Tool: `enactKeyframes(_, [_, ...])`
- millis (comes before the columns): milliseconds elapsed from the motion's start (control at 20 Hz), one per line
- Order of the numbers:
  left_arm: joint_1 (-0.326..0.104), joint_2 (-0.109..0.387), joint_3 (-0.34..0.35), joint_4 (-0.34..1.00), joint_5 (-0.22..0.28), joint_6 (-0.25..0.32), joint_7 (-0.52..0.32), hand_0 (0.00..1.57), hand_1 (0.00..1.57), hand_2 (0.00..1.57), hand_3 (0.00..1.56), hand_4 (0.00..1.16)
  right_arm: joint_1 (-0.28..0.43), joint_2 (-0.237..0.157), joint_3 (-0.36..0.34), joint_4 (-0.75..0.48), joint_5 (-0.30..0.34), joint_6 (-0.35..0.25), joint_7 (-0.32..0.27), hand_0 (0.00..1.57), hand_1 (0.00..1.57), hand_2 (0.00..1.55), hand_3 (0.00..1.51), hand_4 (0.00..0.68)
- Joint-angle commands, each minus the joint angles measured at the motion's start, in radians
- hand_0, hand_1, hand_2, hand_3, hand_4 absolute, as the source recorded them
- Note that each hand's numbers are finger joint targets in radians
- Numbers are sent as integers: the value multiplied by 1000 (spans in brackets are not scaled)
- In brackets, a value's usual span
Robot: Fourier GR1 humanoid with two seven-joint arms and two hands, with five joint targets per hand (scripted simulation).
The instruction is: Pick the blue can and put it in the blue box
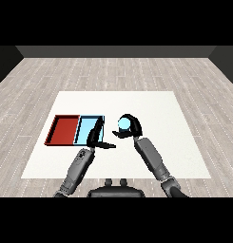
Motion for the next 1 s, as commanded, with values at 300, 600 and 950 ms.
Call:
enactKeyframes(300, [-94, 0, -100, 216, 79, 81, -76, 0, 0, 0, 0, 0, 20, 28, 127, -49, -3, -79, -3, 1404, 1404, 1439, 1402, 669])
enactKeyframes(600, [-71, 0, -159, 261, 108, 83, -136, 0, 0, 0, 0, 0, 15, 12, 5, -118, 46, 74, 66, 1394, 1394, 1453, 1415, 680])
enactKeyframes(950, [-145, 0, -169, 242, 158, 111, -71, 0, 0, 0, 0, 0, 55, 29, 94, -174, 70, -14, 97, 1398, 1398, 1434, 1397, 657])
